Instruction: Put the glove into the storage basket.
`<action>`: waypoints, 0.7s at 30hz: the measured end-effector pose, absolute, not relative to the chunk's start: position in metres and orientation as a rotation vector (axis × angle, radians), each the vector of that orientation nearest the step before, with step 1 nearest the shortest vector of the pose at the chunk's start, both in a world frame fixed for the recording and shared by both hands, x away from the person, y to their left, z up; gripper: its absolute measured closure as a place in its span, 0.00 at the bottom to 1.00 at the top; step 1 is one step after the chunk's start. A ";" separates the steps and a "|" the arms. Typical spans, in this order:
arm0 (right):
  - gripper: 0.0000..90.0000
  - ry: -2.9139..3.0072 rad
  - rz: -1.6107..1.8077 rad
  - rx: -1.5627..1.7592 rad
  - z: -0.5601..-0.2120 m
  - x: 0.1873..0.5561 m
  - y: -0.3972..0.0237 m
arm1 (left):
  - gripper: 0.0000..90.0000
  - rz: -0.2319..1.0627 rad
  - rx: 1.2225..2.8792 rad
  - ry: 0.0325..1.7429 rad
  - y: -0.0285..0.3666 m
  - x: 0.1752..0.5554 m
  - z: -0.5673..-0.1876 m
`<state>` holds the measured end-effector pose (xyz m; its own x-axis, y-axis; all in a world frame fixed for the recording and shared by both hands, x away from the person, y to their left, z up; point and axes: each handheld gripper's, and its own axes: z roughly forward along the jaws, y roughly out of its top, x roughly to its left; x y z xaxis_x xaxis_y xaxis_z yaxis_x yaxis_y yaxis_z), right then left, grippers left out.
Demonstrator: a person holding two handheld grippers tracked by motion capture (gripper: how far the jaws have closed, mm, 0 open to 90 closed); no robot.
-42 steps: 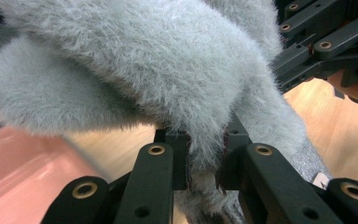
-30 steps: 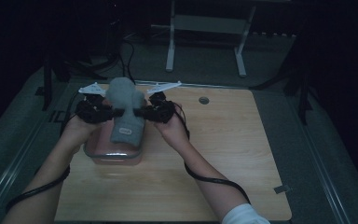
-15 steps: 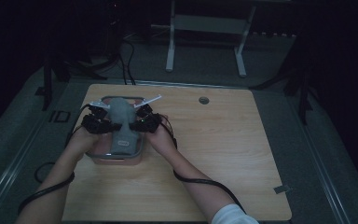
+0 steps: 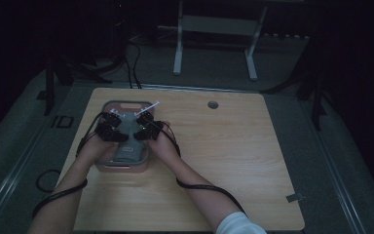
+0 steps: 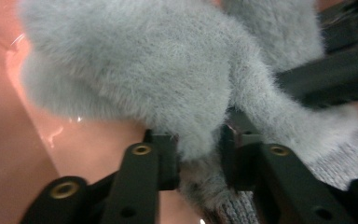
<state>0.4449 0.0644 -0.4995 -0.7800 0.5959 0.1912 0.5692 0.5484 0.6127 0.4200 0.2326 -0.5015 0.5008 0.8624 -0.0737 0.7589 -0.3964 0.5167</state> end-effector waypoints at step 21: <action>0.19 2.674 1.358 0.862 -0.441 0.432 0.001 | 0.19 0.464 2.015 1.291 0.239 0.392 -0.457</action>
